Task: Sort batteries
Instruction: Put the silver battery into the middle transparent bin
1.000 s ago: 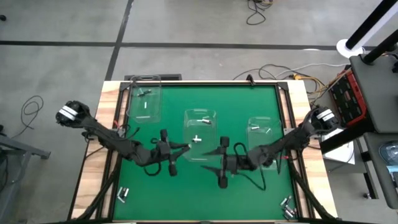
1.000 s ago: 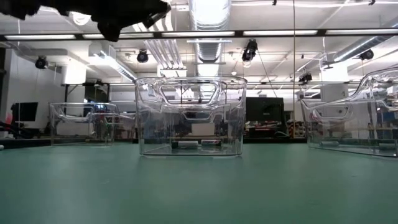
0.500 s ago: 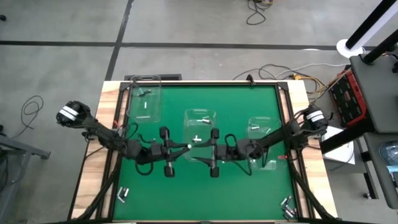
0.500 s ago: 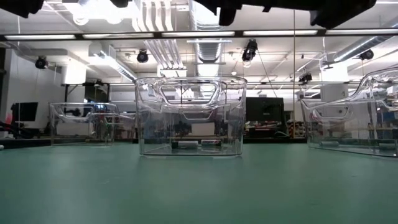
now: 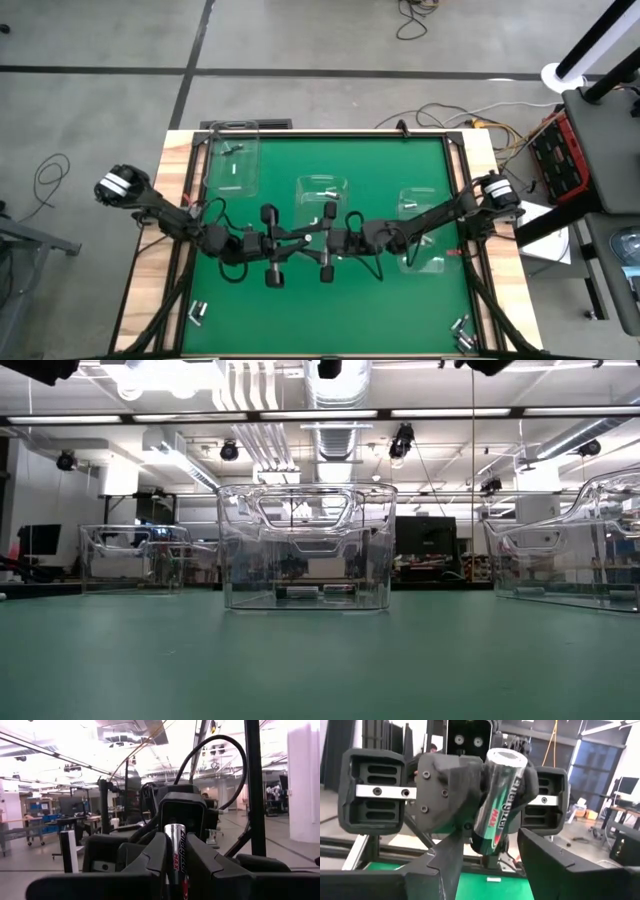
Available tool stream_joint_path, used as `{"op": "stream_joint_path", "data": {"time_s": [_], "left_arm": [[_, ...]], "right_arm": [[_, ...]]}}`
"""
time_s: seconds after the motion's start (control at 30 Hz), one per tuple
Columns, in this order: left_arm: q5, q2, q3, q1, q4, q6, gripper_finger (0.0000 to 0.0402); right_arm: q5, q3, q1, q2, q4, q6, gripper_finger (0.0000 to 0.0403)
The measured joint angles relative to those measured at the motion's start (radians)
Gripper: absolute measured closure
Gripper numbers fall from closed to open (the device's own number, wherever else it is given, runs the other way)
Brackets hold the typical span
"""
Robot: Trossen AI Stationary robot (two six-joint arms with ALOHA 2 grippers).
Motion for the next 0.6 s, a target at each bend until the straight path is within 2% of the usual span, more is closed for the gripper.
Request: {"op": "stream_joint_path", "data": {"time_s": [0.33,0.6], "left_arm": [[-0.002,-0.009,-0.024,0.0,-0.007,-0.004,0.0371],[-0.005,-0.011,-0.027,0.0,-0.044,-0.018,0.0371]], "right_arm": [[-0.001,0.019,0.006,-0.033,-0.135,0.058,0.0284],[-0.002,0.019,0.006,-0.043,-0.16,0.083,0.0276]]}}
